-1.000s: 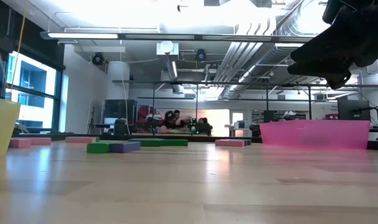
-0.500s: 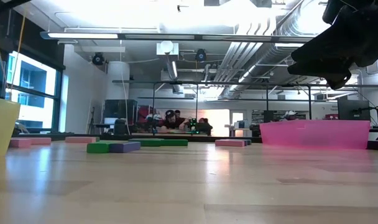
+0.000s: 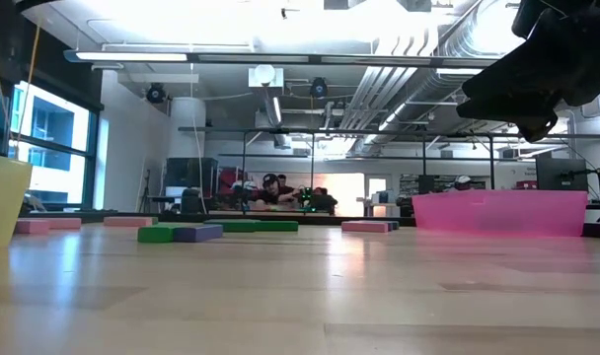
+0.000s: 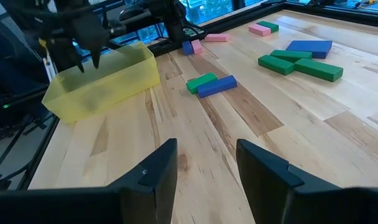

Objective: Sort blocks
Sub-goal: Put the green block into the pink bin

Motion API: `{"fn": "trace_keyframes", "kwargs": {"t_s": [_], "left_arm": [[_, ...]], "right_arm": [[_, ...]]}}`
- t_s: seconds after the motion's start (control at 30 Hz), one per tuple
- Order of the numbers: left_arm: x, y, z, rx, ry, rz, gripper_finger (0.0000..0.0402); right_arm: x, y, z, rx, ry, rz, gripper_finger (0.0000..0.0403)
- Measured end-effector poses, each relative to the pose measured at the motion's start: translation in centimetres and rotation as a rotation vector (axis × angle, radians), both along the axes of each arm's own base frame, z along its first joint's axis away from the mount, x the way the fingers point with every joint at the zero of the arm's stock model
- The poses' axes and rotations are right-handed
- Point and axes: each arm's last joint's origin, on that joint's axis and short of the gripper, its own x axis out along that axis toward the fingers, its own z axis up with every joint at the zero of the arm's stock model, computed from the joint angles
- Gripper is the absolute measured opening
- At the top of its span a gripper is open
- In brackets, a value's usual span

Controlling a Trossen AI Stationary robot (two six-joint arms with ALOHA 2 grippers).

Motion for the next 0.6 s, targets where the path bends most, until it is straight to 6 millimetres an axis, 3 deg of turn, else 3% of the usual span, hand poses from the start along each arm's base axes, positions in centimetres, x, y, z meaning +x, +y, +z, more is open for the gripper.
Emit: {"fn": "trace_keyframes", "kwargs": {"t_s": [0.13, 0.3, 0.5, 0.6], "left_arm": [[0.8, 1.5, 2.5, -0.049, -0.04, 0.013, 0.0132], [2.9, 4.1, 5.5, 0.003, -0.285, 0.006, 0.0133], [6.1, 7.7, 7.3, 0.383, -0.69, -0.159, 0.0133], [7.6, 9.6, 7.4, 0.616, -0.789, -0.195, 0.0133]], "right_arm": [[0.0, 0.0, 0.0, 0.0, 0.0, 0.0, 0.0149], [0.0, 0.0, 0.0, 0.012, -0.002, -0.004, 0.0149], [0.0, 0.0, 0.0, 0.029, -0.004, -0.008, 0.0149], [0.0, 0.0, 0.0, 0.047, -0.007, -0.014, 0.0149]]}}
